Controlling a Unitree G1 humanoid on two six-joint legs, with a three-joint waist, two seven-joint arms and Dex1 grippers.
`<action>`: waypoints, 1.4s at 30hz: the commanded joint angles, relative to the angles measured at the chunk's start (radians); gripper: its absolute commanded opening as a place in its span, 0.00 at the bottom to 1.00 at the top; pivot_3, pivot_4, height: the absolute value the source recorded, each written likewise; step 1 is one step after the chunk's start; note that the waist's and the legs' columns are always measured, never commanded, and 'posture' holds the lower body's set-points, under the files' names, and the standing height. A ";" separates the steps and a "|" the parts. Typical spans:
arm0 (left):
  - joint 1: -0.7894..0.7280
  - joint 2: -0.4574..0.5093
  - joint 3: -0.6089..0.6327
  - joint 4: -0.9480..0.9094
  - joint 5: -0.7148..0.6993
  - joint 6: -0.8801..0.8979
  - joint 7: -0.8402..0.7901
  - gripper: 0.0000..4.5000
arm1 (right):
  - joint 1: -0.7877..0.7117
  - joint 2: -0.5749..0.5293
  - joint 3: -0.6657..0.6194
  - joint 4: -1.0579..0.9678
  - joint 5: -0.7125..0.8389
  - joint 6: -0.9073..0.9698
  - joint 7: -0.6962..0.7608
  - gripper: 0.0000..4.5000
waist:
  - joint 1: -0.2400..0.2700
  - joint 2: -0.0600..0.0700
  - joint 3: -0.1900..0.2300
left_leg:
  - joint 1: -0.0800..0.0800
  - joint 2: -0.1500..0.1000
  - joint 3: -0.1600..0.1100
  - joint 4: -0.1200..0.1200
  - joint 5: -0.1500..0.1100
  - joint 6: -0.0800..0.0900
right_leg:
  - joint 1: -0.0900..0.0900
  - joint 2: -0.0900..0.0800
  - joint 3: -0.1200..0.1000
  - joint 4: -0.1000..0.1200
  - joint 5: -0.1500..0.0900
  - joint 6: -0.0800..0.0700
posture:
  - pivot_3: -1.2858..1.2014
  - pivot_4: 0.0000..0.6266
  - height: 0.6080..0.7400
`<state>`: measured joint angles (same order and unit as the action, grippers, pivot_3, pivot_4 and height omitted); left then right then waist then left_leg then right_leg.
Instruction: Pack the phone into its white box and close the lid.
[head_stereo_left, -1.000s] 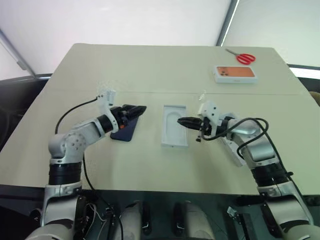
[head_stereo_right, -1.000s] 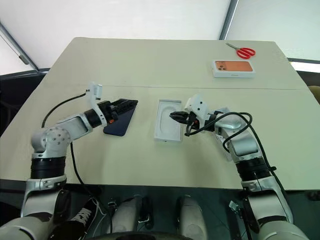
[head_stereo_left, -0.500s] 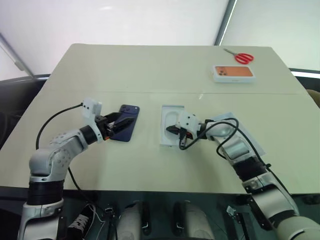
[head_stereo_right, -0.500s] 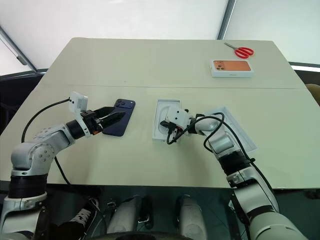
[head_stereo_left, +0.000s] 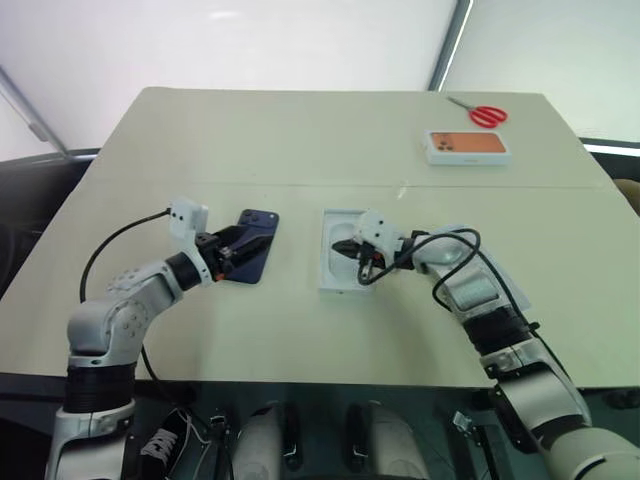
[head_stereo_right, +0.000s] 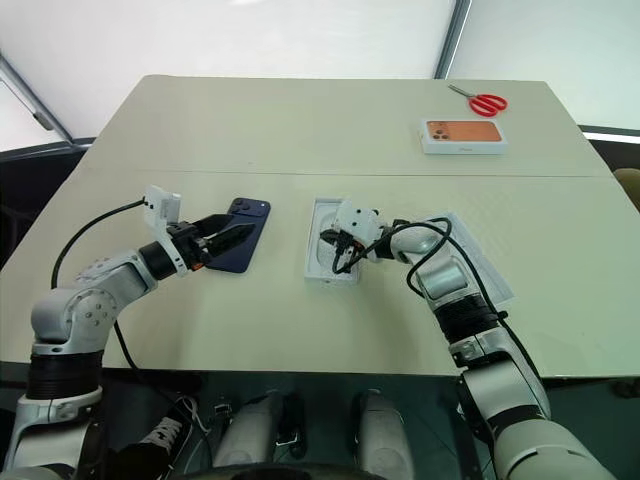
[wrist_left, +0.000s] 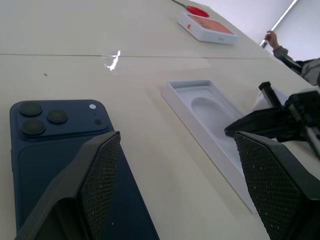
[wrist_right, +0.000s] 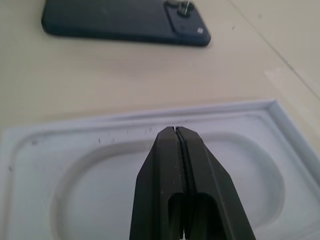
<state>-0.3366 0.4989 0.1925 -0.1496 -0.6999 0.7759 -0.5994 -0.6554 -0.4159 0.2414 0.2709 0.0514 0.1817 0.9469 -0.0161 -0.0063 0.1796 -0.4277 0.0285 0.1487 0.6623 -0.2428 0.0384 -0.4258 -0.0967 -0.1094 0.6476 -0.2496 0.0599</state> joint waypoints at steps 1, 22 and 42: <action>-0.021 0.006 0.024 -0.005 -0.011 -0.010 -0.008 0.86 | 0.017 -0.045 -0.011 -0.103 0.044 0.045 0.072 0.01 | 0.002 0.000 0.000 | 0.000 0.000 0.000 0.000 0.000 0.000 | 0.000 0.000 0.000 0.000 0.000 0.000 | 0.52 0.24 0.99; -0.024 -0.003 0.026 -0.007 -0.004 -0.015 0.014 0.86 | -0.003 -0.038 0.082 0.017 -0.093 -0.049 0.002 0.01 | 0.001 0.000 0.000 | 0.000 0.000 0.000 0.000 -0.002 -0.002 | 0.000 -0.001 0.000 0.000 0.000 0.000 | 0.52 0.24 0.99; -0.110 0.028 0.134 0.131 -0.094 0.165 0.084 0.86 | -0.080 0.038 0.031 0.062 -0.074 -0.067 -0.048 0.01 | -0.002 0.000 0.000 | 0.000 0.000 0.000 0.000 0.000 0.000 | 0.000 0.000 0.000 0.000 0.000 0.000 | 0.52 0.24 0.99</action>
<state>-0.4199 0.5083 0.2703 -0.0308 -0.7604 0.9152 -0.5228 -0.6969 -0.3888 0.3055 0.3771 -0.0559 0.1237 0.9060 -0.0184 -0.0065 0.1797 -0.4281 0.0288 0.1484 0.6622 -0.2429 0.0383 -0.4262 -0.0963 -0.1099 0.6478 -0.2496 0.0599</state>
